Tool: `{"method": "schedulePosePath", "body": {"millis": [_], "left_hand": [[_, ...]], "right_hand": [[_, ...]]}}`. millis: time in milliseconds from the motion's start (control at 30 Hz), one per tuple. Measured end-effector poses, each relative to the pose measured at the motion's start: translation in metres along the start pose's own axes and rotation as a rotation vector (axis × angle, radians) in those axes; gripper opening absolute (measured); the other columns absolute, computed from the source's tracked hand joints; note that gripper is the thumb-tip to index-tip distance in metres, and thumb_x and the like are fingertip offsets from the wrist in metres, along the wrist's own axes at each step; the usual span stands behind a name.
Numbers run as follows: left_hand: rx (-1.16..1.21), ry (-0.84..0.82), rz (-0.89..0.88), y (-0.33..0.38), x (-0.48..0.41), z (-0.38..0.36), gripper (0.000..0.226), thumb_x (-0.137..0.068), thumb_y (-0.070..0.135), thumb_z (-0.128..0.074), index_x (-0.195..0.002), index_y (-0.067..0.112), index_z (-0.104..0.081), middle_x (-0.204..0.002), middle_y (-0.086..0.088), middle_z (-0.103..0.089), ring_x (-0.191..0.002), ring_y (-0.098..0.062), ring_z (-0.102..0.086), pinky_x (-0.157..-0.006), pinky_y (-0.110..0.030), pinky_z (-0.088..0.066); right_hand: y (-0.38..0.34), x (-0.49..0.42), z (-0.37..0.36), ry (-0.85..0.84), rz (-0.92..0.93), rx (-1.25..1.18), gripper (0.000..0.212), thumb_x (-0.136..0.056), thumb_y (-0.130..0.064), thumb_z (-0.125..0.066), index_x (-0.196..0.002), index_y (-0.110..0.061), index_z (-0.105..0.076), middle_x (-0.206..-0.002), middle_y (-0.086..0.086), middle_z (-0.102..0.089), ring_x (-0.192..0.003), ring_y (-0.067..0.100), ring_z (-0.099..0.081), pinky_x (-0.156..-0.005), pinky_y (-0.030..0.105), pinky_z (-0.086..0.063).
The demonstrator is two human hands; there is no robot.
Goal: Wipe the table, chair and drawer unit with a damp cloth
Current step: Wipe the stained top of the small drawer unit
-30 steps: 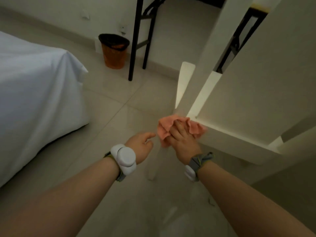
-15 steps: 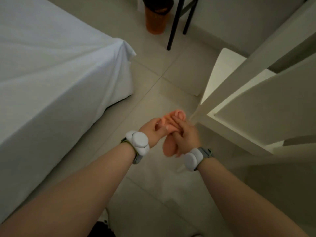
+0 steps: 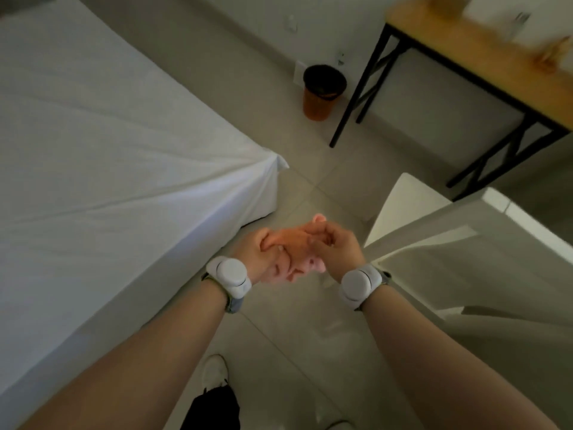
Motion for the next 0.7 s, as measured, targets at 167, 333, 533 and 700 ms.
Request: {"method": "schedulePosePath", "body": {"millis": [167, 333, 533, 700], "left_hand": [[-0.072, 0.051, -0.095, 0.039, 0.016, 0.082, 0.025, -0.078, 0.015, -0.058, -0.060, 0.015, -0.040, -0.066, 0.004, -0.040, -0.058, -0.015, -0.037, -0.055, -0.025, -0.030], [-0.277, 0.107, -0.144, 0.062, 0.013, 0.145, 0.032, -0.076, 0.033, -0.056, -0.055, 0.024, -0.033, -0.064, -0.001, -0.046, -0.060, -0.023, -0.044, -0.057, -0.027, -0.032], [-0.189, 0.015, -0.159, 0.082, -0.010, 0.176, 0.021, -0.071, 0.047, -0.057, -0.063, 0.034, -0.042, -0.059, 0.015, -0.047, -0.053, -0.004, -0.043, -0.052, -0.020, -0.032], [-0.254, 0.031, -0.089, 0.097, -0.052, 0.182, 0.037, -0.076, 0.047, -0.056, -0.055, 0.020, -0.041, -0.051, 0.009, -0.043, -0.049, -0.009, -0.042, -0.050, -0.023, -0.033]], "right_hand": [[-0.098, -0.007, -0.008, -0.048, 0.064, 0.100, 0.069, -0.087, -0.008, -0.062, -0.146, -0.023, -0.028, -0.127, -0.001, -0.053, -0.114, 0.012, -0.053, -0.092, 0.021, -0.046], [-0.169, -0.022, -0.007, 0.049, 0.162, 0.305, 0.066, -0.084, -0.016, -0.065, -0.143, -0.025, -0.036, -0.122, -0.001, -0.059, -0.112, 0.009, -0.054, -0.082, 0.011, -0.037], [-0.214, -0.034, 0.009, 0.113, 0.273, 0.229, 0.031, -0.086, -0.022, -0.066, -0.115, -0.032, -0.063, -0.099, -0.014, -0.063, -0.090, -0.003, -0.060, -0.074, 0.004, -0.043], [-0.228, -0.047, 0.027, 0.108, 0.351, 0.168, 0.031, -0.086, -0.022, -0.067, -0.115, -0.032, -0.062, -0.095, -0.014, -0.068, -0.092, 0.000, -0.064, -0.082, 0.021, -0.051]]}}
Point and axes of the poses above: each hand's wrist, its own x-axis away from the middle knuckle, its own z-axis out of the back of the hand, y = z × x, the point moved 7 cm from there along -x, towards the middle knuckle
